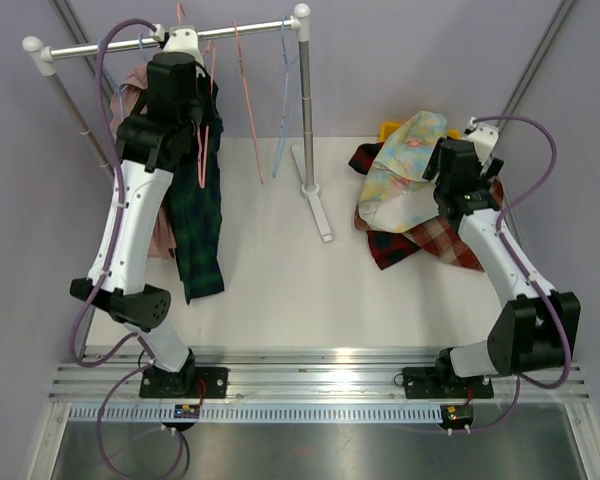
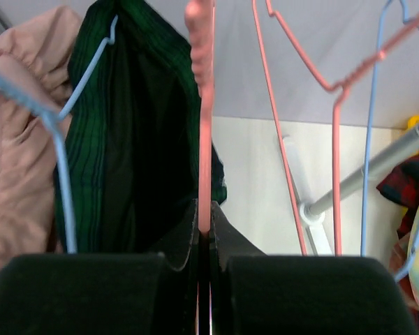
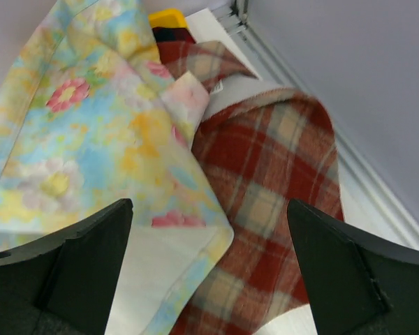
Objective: Remove the skirt from the hanger
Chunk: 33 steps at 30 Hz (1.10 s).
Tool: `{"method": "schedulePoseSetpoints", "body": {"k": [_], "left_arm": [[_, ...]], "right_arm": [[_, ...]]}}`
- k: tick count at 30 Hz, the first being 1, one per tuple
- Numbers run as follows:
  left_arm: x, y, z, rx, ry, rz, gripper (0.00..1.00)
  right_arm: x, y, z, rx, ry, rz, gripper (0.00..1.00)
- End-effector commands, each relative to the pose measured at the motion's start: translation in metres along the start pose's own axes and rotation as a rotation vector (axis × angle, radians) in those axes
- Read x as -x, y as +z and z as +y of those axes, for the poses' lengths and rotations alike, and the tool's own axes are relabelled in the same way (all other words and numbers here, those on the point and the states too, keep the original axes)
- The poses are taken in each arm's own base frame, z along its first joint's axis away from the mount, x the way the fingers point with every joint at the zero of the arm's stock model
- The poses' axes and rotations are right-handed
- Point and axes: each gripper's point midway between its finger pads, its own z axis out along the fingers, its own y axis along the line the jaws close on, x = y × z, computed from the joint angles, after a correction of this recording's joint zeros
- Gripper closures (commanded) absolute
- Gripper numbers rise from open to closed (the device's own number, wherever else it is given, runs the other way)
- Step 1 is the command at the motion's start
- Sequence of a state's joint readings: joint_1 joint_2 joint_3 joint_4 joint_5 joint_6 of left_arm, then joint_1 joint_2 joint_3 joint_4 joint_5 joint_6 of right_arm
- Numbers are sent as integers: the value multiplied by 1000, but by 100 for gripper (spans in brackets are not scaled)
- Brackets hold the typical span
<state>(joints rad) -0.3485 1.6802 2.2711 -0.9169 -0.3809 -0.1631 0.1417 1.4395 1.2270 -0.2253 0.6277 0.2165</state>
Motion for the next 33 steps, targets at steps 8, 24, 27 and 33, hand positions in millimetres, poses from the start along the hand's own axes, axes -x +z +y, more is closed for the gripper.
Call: {"method": "schedulePoseSetpoints", "body": {"k": [8,24,27,33], "left_arm": [[10,33,-49,-215,-95,-21,100],[19,-47,15,-62,-74,-65,28],[13,-51,30,-29,-76,-57,28],[-1,-45,53,30,-96,-48,30]], "right_arm": [[-22,-56,5,223,241,6,1],[-2,-91,-4,285,263,-11,1],[0,-97,-6,297,256,-12,1],[1,-102,-7,315,236,-10,1]]}}
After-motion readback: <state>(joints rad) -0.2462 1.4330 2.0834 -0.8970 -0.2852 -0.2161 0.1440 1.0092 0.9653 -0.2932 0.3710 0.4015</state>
